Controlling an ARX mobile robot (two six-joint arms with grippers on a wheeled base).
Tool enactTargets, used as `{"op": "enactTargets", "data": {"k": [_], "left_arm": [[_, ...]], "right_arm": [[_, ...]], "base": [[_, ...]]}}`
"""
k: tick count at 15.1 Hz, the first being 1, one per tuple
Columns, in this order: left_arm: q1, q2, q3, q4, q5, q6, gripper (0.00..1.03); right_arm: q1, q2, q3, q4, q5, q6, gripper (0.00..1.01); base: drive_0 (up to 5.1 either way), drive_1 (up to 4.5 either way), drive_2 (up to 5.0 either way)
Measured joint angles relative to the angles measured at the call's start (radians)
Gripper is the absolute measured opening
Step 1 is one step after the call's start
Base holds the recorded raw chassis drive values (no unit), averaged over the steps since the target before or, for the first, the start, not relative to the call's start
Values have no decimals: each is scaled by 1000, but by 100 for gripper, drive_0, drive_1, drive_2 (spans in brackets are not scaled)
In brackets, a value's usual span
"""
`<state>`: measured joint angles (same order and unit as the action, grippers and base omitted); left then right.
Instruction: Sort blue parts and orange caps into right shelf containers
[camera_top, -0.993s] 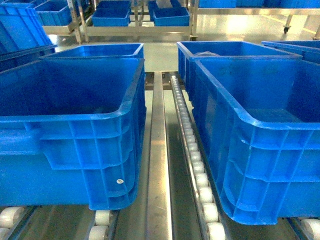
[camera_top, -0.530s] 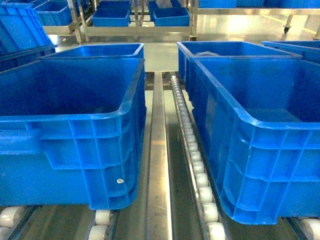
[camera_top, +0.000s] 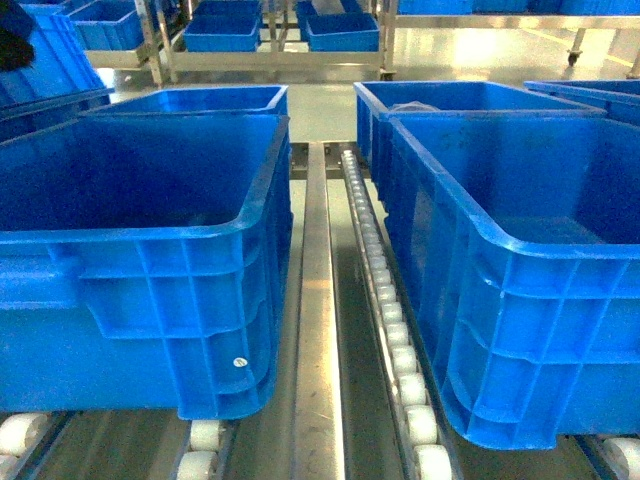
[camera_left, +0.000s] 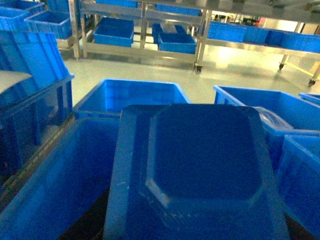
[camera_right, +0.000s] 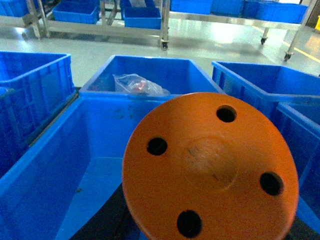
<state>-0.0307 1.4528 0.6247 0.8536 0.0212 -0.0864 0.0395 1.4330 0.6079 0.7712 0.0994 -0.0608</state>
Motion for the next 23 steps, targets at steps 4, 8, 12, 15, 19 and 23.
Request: {"op": "enactTargets", "data": {"k": [4, 8, 12, 15, 19, 23], "left_arm": [[-5, 68, 4, 26, -2, -43, 94], [25, 11, -81, 69, -19, 7, 79], [29, -175, -311, 99, -21, 69, 25], [31, -322, -430, 70, -22, 70, 2], [31, -473, -509, -2, -22, 70, 2], [31, -594, -602, -55, -21, 70, 2]], "right_arm": [[7, 90, 34, 34, 16, -13, 80], [-18, 23, -99, 181, -99, 32, 72], [-45, -156, -309, 201, -99, 46, 18], [-45, -306, -426, 160, -99, 50, 2], [-45, -441, -509, 135, -99, 50, 2], [-45, -598, -579, 25, -99, 50, 2]], "base": [[0, 0, 0], [0, 0, 0], [0, 0, 0], [0, 0, 0], [0, 0, 0], [0, 0, 0]]}}
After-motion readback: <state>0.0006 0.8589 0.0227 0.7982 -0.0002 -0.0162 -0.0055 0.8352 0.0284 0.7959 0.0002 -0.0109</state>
